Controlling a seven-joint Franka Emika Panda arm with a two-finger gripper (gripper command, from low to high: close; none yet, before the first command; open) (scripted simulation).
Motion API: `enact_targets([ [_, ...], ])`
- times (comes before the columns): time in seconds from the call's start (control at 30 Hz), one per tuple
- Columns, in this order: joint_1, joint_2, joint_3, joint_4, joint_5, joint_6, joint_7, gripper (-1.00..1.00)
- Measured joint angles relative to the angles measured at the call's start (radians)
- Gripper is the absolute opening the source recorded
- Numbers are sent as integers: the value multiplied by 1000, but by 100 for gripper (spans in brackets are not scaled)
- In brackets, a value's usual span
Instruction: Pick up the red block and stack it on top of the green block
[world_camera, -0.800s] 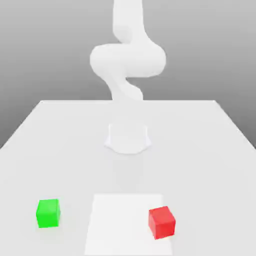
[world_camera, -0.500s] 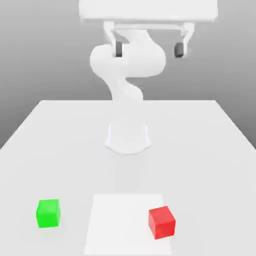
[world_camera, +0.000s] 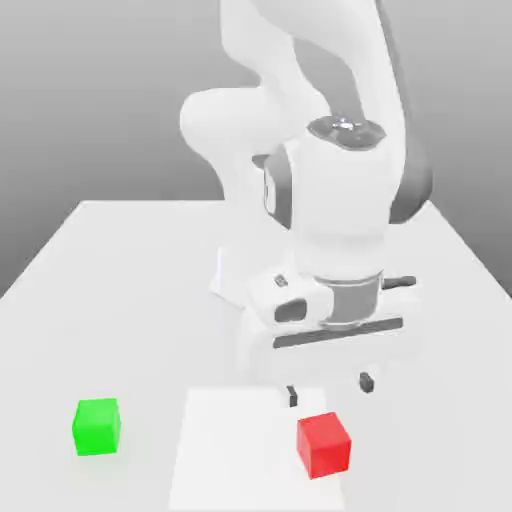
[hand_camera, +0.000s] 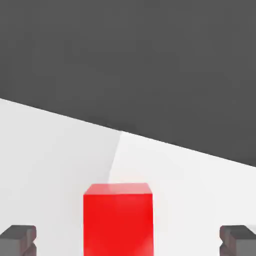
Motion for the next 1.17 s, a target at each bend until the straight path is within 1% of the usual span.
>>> enact_targets([
  [0.1,8,109,-13,13,-23,89,16,0],
  [0.13,11,142,-17,18,-31,117,22,-100],
  [0.37,11,148,-17,19,-35,122,25,-100],
  [0.53,-1,-8,2,-5,2,-9,-2,-100],
  [0.57,-14,-34,-9,-8,9,-32,-11,-100],
  [0.7,-158,-83,-117,-12,23,-79,-57,-100],
  [0.87,-426,-134,-239,-8,42,-132,-125,-100],
  [0.93,-441,-93,-234,-6,63,-95,-147,-100],
  [1.03,-452,5,-215,-1,105,-3,-180,-100],
  [1.07,-452,32,-212,1,117,22,-189,100],
  [1.17,-452,32,-212,1,117,22,-189,100],
])
